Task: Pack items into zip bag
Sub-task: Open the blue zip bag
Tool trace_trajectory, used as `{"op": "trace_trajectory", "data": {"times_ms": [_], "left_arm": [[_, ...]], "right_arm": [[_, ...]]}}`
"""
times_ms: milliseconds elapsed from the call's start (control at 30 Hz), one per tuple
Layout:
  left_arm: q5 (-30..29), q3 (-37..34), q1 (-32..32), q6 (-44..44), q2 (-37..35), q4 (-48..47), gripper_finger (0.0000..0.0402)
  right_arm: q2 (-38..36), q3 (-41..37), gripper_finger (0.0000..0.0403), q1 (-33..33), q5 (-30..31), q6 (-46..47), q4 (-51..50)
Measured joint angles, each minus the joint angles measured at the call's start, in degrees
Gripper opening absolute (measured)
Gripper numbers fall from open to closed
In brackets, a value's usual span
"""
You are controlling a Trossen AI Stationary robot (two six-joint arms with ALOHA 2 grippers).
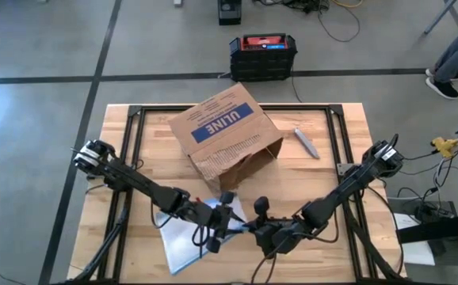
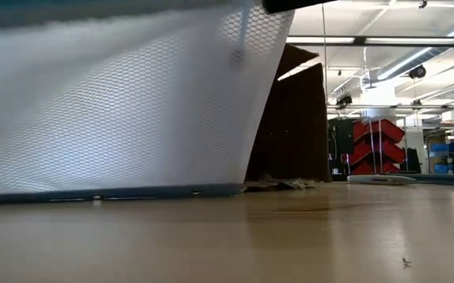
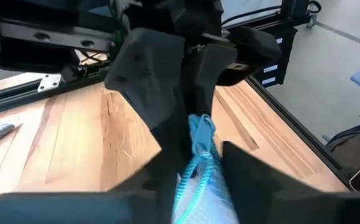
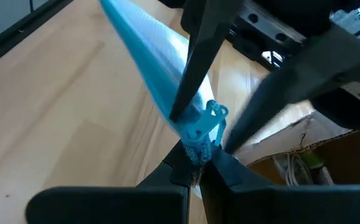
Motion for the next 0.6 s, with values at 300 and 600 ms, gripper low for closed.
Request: {"op": "trace_trajectory", "data": {"times_ms": [300, 600], "left_arm": [[-1.93, -0.04, -1.68, -2.11, -1.48, -2.97, 0.0003], [-8.71, -0.07, -6.69, -7.45, -4.85, -14.14, 0.0000]], "right_arm": [[-0.12, 0.08, 0.0000, -0.94, 0.08, 2.62, -1.36], [-1.36, -0.04, 0.0000, 0.11, -0.17, 3.48, -2.70]]}}
